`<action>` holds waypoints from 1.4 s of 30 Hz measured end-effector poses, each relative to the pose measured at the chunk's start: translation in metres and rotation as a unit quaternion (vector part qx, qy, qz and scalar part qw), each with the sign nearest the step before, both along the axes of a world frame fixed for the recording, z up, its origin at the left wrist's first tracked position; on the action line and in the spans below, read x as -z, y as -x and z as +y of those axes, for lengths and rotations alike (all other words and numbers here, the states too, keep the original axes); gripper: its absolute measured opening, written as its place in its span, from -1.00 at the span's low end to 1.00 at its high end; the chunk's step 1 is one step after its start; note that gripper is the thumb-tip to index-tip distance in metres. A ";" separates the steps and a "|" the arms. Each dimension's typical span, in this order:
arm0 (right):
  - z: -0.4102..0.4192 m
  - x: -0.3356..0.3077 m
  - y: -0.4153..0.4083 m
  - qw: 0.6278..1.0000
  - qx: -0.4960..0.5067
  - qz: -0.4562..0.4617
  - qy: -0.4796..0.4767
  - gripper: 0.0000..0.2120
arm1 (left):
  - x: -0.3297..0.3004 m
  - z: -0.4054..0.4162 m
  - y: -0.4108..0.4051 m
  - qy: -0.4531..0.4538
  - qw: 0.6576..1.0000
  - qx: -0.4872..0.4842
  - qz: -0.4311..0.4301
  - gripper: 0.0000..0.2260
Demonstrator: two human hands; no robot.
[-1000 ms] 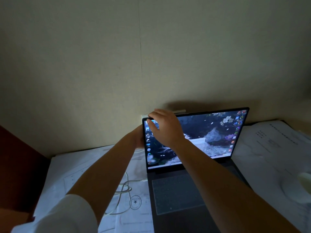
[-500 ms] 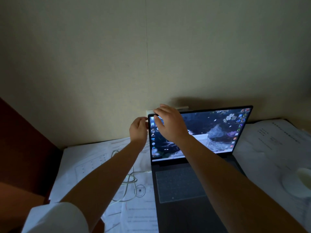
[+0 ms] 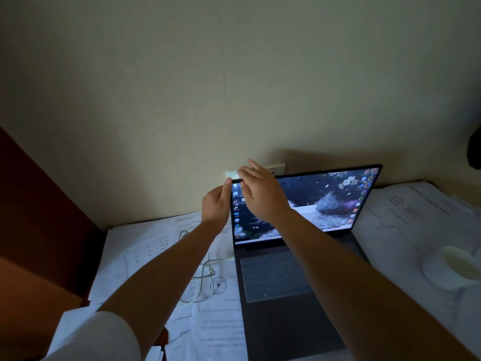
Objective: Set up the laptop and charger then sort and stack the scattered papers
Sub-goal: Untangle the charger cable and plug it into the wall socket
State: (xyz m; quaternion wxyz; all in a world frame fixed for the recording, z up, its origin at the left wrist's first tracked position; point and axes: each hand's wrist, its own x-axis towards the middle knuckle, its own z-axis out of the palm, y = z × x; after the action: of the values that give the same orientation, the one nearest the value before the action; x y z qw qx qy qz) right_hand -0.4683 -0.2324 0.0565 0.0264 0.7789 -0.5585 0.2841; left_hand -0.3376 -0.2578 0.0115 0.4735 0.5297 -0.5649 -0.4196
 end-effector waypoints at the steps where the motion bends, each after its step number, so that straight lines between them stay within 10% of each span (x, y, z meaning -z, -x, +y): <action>1: 0.006 0.002 0.001 1.000 0.010 0.007 0.005 -0.61 | 0.000 0.000 0.000 -0.010 1.000 -0.001 -0.001 -0.22; 20: 0.137 0.086 -0.019 0.979 0.034 -0.003 -0.202 -0.44 | -0.002 0.019 0.003 -0.112 0.993 -0.023 0.033 -0.42; 29: 0.180 0.137 -0.021 0.934 0.052 0.072 -0.346 0.00 | 0.002 0.015 0.009 -0.147 0.986 -0.047 0.065 -0.48; 42: 0.182 0.148 -0.019 0.911 0.006 0.139 -0.389 0.19 | 0.006 -0.002 0.007 -0.200 0.970 -0.055 0.125 -0.30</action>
State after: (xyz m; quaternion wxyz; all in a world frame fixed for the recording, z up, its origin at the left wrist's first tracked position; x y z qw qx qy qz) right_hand -0.4497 -0.0503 -0.0911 -0.1996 0.7554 -0.6205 -0.0672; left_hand -0.3441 -0.2593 0.0055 0.4475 0.5869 -0.3758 -0.5604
